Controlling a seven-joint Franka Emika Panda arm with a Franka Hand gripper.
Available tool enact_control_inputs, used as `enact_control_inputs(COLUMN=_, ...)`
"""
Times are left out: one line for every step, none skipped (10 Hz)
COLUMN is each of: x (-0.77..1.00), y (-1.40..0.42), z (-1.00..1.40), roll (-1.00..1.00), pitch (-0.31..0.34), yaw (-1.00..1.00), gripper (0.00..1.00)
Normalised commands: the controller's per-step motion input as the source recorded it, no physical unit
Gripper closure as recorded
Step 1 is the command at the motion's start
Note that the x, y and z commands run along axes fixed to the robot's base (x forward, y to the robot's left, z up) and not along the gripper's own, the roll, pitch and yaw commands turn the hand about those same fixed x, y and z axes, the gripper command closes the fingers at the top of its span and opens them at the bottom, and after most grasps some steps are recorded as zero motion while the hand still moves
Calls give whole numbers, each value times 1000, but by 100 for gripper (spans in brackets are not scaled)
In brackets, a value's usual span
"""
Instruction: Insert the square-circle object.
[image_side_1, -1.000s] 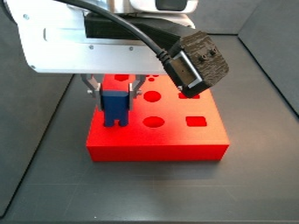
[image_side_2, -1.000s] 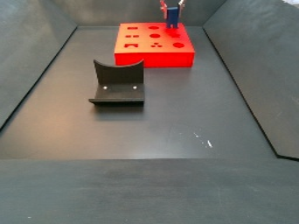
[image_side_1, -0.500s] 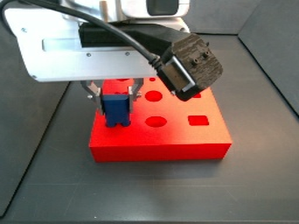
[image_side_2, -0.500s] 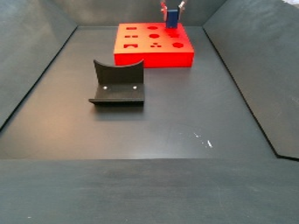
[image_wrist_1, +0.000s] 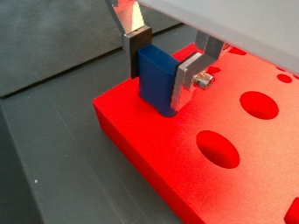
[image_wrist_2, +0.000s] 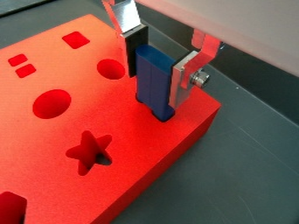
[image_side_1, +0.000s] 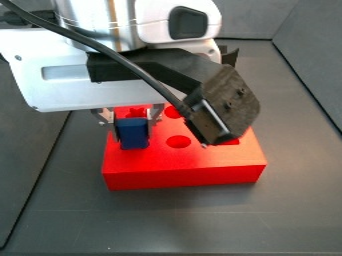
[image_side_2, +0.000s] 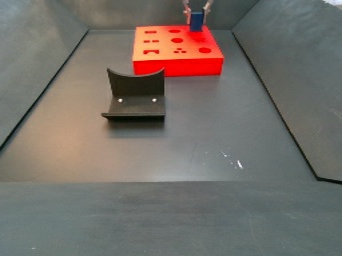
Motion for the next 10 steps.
enact_control_inputs(x=203, y=0, z=-1000, roll=4, pitch=0, yaw=0, gripper=100)
enact_control_inputs(x=194, y=77, z=-1000, roll=0, pitch=0, yaw=0, gripper=100)
enact_control_inputs(x=249, y=229, z=-934, roll=-111, pitch=27, yaw=-11, gripper=100)
enact_control_inputs(x=303, y=249, z=-563, roll=-297, pitch=26, yaw=0, gripper=100)
enact_control_inputs(x=291, y=246, z=-443, roll=-366, pitch=0, yaw=0, gripper=100)
enact_control_inputs(x=197, y=269, z=-457, roll=-363, pitch=3, yaw=0, gripper=100)
enact_control_inputs(x=117, y=300, z=-640, roll=-274, pitch=16, yaw=0, gripper=100)
enact_control_inputs(x=0, y=109, z=-817, roll=-183, pitch=0, yaw=0, gripper=100)
enact_control_inputs(x=0, y=0, z=-111, roll=-40, pitch=0, yaw=0, gripper=100)
enact_control_inputs(x=0, y=0, z=0, roll=0, pitch=0, yaw=0, gripper=100)
